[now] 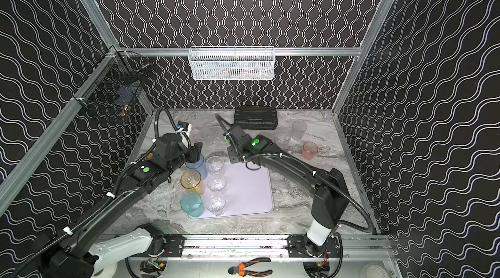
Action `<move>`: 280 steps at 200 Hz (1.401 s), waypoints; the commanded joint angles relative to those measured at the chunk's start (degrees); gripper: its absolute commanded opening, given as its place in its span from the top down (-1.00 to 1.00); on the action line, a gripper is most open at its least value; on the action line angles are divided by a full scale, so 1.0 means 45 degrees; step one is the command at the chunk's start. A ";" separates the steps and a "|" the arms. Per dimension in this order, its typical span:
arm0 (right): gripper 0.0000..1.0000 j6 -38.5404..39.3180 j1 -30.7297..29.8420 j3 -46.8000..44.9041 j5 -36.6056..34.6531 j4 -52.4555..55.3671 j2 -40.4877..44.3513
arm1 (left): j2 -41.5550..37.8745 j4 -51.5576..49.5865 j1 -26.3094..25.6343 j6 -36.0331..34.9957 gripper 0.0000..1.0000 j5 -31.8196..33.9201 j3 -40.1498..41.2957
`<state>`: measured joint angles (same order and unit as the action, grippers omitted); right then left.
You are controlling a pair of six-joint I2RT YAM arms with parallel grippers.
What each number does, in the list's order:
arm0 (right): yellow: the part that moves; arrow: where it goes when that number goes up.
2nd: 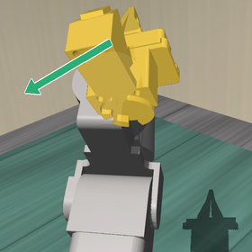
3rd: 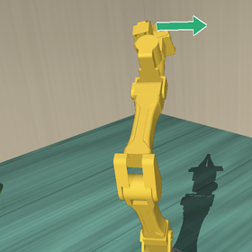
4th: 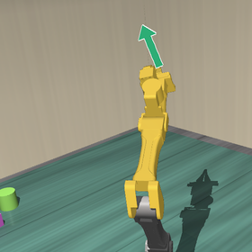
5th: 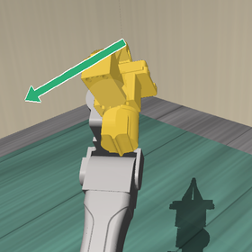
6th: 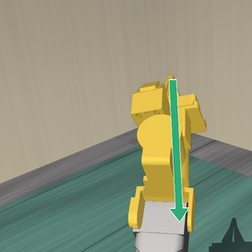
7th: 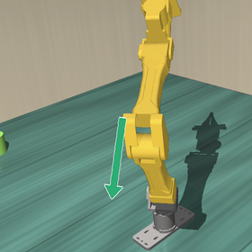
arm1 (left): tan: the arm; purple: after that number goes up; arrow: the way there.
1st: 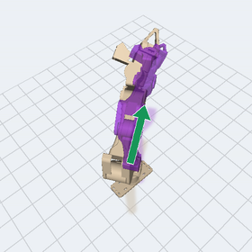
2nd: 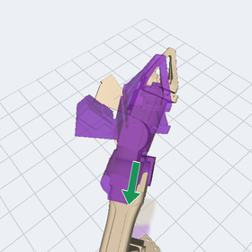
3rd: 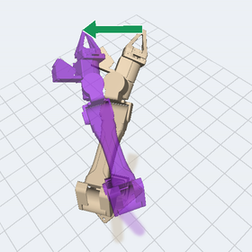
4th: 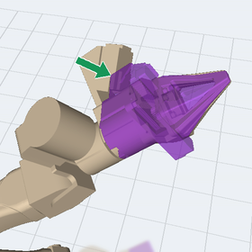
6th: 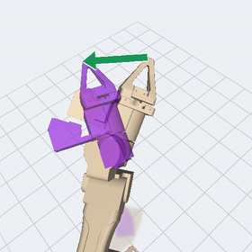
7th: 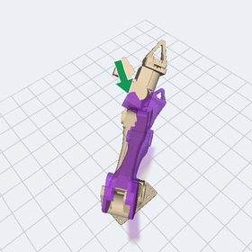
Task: Place the glasses into the tray
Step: Pick up the glass from the top-center of the table.
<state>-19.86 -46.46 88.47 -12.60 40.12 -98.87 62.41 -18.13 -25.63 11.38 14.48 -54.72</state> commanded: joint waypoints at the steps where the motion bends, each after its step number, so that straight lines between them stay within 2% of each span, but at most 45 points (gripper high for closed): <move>1: 0.05 0.0567 0.0882 0.0479 0.0764 -0.0904 -0.0732 | 0.0623 0.1279 0.0028 -0.0854 -0.32 -0.0044 -0.0195; 26: -0.05 0.0427 0.1634 0.1463 0.1687 -0.1646 -0.2121 | 0.1645 0.1622 0.0012 -0.0905 -0.33 0.0043 -0.0504; 62: -0.21 0.0409 0.1740 0.3598 0.2415 -0.2399 -0.4532 | 0.3191 0.2017 0.0351 -0.0658 -0.35 0.0084 -0.1061; 76: -0.23 0.0486 0.1757 0.4383 0.2415 -0.2474 -0.5216 | 0.4148 0.1617 0.1096 -0.0008 -0.35 -0.0535 -0.1813; 100: -0.24 0.0667 0.1793 0.5184 0.2168 -0.2343 -0.5811 | 0.6268 0.0407 0.2761 0.1355 -0.27 -0.2543 -0.3708; 132: -0.24 0.0616 0.1826 0.3905 0.1912 -0.2859 -0.5153 | 0.8855 -0.0291 0.3623 0.1848 -0.13 -0.3747 -0.5903; 188: -0.23 0.0415 0.1859 0.1455 0.2043 -0.3637 -0.3860 | 1.2729 -0.1730 0.4025 0.0991 -0.18 -0.3322 -0.9246; 222: -0.24 0.0504 0.1856 0.0933 0.2017 -0.3645 -0.3276 | 1.3621 -0.1909 0.4054 0.0822 -0.14 -0.3314 -1.0048; 248: -0.23 0.0545 0.1867 0.0694 0.1941 -0.3737 -0.3150 | 1.3802 -0.1906 0.4074 0.0607 -0.01 -0.3179 -0.9844; 266: -0.23 0.0550 0.1867 0.0789 0.1958 -0.3713 -0.3222 | 1.3802 -0.1800 0.4074 0.0538 0.15 -0.3189 -0.9581; 280: -0.23 0.0546 0.1867 0.0979 0.1944 -0.3551 -0.3291 | 1.3760 -0.1733 0.4074 0.0509 0.37 -0.3123 -0.9502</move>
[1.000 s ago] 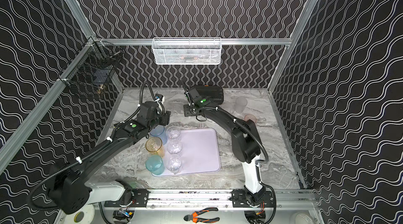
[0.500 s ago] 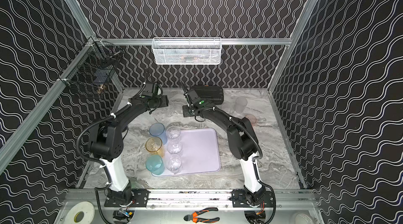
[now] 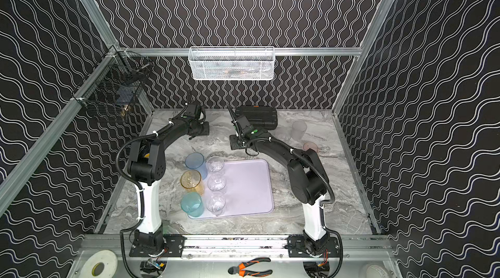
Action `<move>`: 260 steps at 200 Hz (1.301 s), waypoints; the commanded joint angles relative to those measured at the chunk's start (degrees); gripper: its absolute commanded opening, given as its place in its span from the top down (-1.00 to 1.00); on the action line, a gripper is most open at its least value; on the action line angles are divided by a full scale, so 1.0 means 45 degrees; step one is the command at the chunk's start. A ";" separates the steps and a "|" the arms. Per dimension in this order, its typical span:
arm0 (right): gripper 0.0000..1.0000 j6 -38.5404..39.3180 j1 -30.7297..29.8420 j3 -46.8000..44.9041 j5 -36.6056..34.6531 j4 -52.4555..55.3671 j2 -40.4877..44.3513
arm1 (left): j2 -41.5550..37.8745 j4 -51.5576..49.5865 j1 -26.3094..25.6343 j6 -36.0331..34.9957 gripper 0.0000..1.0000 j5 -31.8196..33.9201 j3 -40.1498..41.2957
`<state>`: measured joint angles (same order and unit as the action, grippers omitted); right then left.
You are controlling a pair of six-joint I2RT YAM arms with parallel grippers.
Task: Place the glasses into the tray
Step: Pick up the glass from the top-center of the table.
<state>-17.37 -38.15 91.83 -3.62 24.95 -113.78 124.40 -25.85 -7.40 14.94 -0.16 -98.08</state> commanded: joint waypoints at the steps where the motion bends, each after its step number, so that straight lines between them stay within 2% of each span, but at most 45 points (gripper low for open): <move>1: -0.23 -0.0008 0.0021 0.0244 -0.0054 -0.0177 0.0026 | -0.0015 -0.0019 0.0023 -0.0288 0.39 0.0133 0.0135; 73: -0.23 -0.0039 0.0023 -0.0322 -0.0567 -0.0212 0.0816 | -0.0514 -0.0208 0.0023 -0.0372 1.00 0.0059 -0.0001; 130: -0.23 -0.0034 0.0119 -0.1095 -0.0981 -0.0251 0.1719 | -0.1818 -0.0429 -0.0006 -0.0137 1.00 -0.0053 -0.0115; 162: -0.24 -0.0081 0.0260 -0.1609 -0.1135 -0.0100 0.2441 | -0.2830 -0.0602 -0.0414 0.0032 1.00 0.0034 -0.0167; 206: -0.24 -0.0447 0.0755 -0.2907 -0.0663 0.0105 0.3776 | -0.4146 -0.0892 -0.2081 0.0093 1.00 0.0042 0.0199; 260: -0.24 -0.0633 0.1482 -0.4883 -0.0500 0.0841 0.5291 | -0.4887 -0.1328 -0.4385 0.0081 1.00 -0.0499 0.1420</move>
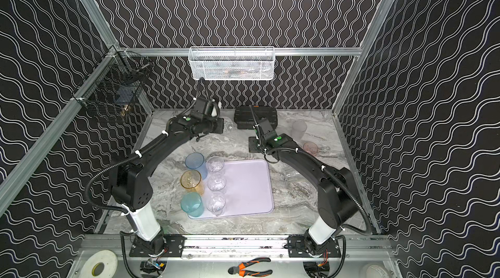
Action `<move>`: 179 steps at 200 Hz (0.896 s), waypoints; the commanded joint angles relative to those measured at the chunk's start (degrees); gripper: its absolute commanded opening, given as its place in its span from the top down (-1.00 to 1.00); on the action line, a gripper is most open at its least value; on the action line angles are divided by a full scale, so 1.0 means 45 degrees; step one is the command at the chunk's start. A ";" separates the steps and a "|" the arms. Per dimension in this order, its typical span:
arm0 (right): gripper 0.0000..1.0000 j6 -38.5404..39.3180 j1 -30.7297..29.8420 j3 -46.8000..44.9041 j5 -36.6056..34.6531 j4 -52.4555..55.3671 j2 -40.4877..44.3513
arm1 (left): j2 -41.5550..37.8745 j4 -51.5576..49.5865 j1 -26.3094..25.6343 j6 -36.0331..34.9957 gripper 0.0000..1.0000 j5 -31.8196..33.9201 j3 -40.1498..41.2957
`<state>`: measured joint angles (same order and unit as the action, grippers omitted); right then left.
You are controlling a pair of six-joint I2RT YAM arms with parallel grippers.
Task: Place the glasses into the tray
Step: Place the glass on the tray.
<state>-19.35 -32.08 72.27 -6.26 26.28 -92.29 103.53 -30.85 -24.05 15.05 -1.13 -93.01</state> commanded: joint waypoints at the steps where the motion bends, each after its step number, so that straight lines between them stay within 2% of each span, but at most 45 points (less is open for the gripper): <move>1: -0.24 -0.0191 0.0124 -0.0573 0.0075 0.0565 0.0552 | -0.0260 -0.0215 -0.0736 0.0056 1.00 -0.0291 0.0315; 21: -0.24 -0.0110 0.0664 -0.1421 0.0005 0.0619 0.1222 | -0.0300 -0.0485 -0.1617 -0.0082 1.00 -0.0389 0.0705; 48: -0.24 -0.0076 0.1012 -0.2047 0.0009 0.0776 0.1750 | 0.0010 -0.0588 -0.2217 -0.0207 1.00 -0.0382 0.1109; 98: -0.24 -0.0387 0.1034 -0.2553 0.0717 0.0453 0.1900 | 0.1089 -0.1198 -0.2660 -0.0706 1.00 0.0029 0.0670; 179: -0.23 -0.0847 0.0878 -0.3070 0.2322 -0.0174 0.1545 | 0.1815 -0.2298 -0.2900 -0.1095 1.00 0.0580 0.1228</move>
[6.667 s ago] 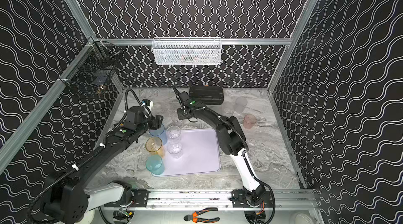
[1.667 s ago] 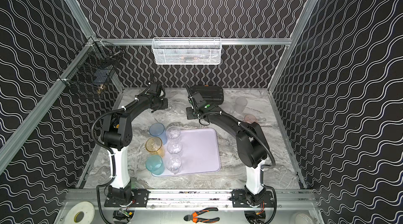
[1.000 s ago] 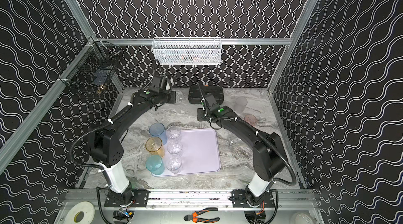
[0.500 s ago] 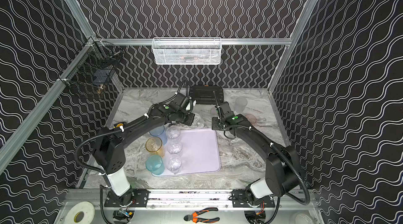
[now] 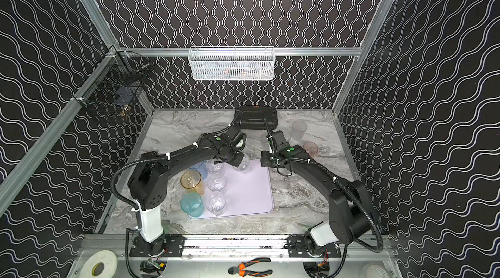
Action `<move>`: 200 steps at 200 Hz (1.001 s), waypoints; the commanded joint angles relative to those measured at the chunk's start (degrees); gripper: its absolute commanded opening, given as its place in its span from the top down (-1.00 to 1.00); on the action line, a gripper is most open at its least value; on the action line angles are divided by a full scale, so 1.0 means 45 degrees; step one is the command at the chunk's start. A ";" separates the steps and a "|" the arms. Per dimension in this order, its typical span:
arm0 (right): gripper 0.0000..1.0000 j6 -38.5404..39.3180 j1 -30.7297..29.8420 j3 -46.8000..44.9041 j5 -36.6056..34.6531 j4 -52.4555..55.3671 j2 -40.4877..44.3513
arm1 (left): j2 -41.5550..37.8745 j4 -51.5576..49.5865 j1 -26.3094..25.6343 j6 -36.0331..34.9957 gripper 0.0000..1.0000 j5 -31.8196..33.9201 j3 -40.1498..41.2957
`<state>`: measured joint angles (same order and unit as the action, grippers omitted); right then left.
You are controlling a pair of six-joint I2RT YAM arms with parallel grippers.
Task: Place the glasses into the tray
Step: Place the glass on the tray.
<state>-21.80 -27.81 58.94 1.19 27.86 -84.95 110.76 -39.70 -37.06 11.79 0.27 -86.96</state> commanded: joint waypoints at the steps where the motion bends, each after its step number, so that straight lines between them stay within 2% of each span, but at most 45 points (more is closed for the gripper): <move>1: -0.23 -0.0307 -0.0069 -0.0108 0.0679 -0.0525 -0.0087 | 0.0229 -0.0334 -0.0008 -0.0383 1.00 0.0270 -0.0133; 24: -0.22 -0.0533 -0.0089 -0.0303 0.1179 -0.0723 0.0019 | 0.0658 -0.0541 -0.0006 -0.0510 0.99 0.0386 -0.0427; 44: -0.22 -0.0780 -0.0091 -0.0603 0.1920 -0.1062 0.0108 | 0.0797 -0.0609 -0.0009 -0.0511 0.81 0.0329 -0.0650; 104: -0.23 -0.1044 -0.0128 -0.0795 0.2875 -0.1328 -0.0097 | 0.0692 -0.0611 -0.0009 -0.0575 0.37 0.0339 -0.0891; 139: -0.23 -0.1083 -0.0176 -0.0504 0.3051 -0.1270 -0.0232 | 0.0539 -0.0775 -0.0002 -0.0609 0.30 0.0295 -0.1209; 200: -0.24 -0.1210 -0.0636 0.0174 0.3446 -0.1293 -0.1065 | -0.0940 -0.0968 0.0350 -0.0726 0.17 0.0246 -0.1523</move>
<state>-26.52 -30.04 58.65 15.75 23.24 -88.31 108.53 -43.20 -36.69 9.80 1.41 -94.28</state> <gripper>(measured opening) 0.618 0.418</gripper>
